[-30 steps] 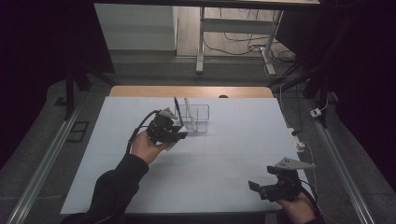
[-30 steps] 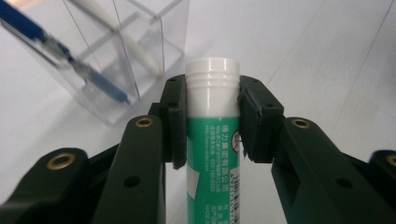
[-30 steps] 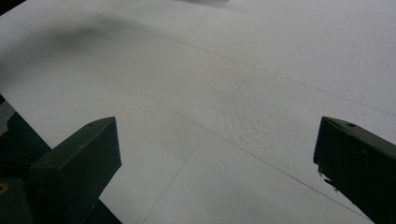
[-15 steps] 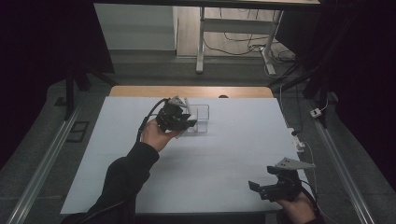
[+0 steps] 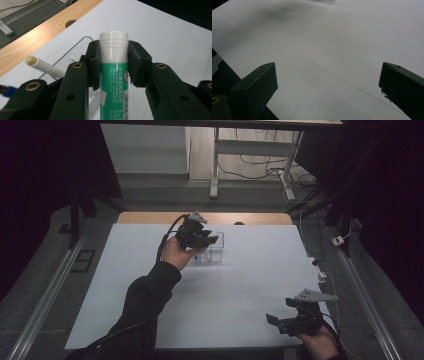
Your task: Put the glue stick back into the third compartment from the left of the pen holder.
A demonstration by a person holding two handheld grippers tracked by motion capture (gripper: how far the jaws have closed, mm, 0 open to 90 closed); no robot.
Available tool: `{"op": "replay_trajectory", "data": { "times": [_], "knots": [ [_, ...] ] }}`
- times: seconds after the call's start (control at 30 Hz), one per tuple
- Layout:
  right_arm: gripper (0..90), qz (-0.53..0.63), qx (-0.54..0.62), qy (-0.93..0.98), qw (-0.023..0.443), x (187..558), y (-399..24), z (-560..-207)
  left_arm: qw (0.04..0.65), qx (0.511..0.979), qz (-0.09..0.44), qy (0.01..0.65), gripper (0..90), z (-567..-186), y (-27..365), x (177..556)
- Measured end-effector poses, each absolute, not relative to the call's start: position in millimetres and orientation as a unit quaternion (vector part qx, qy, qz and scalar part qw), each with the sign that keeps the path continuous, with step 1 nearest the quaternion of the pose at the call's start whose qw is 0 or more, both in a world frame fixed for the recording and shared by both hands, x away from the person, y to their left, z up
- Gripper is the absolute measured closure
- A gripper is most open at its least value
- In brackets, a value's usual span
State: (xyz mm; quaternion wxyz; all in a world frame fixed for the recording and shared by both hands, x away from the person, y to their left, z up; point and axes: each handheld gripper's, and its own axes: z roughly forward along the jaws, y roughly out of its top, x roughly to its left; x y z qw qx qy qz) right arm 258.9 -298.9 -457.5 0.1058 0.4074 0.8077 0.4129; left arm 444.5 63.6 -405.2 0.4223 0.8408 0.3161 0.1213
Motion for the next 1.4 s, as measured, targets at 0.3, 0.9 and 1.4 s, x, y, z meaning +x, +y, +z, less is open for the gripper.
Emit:
{"op": "replay_trajectory", "data": {
  "times": [0.3,0.9,1.4],
  "knots": [
    [1.3,0.414,0.407,0.808,0.104,258.7,-299.5,-457.2,0.418,0.843,0.133,0.312,64.7,-403.9,47.8,459.8],
    [0.0,0.423,0.408,0.803,0.099,258.8,-301.9,-457.2,0.431,0.835,0.145,0.311,64.6,-410.7,27.8,486.1],
    [0.0,0.423,0.406,0.804,0.097,258.4,-302.0,-457.4,0.450,0.833,0.154,0.284,64.5,-425.4,14.1,500.4]
  ]
}}
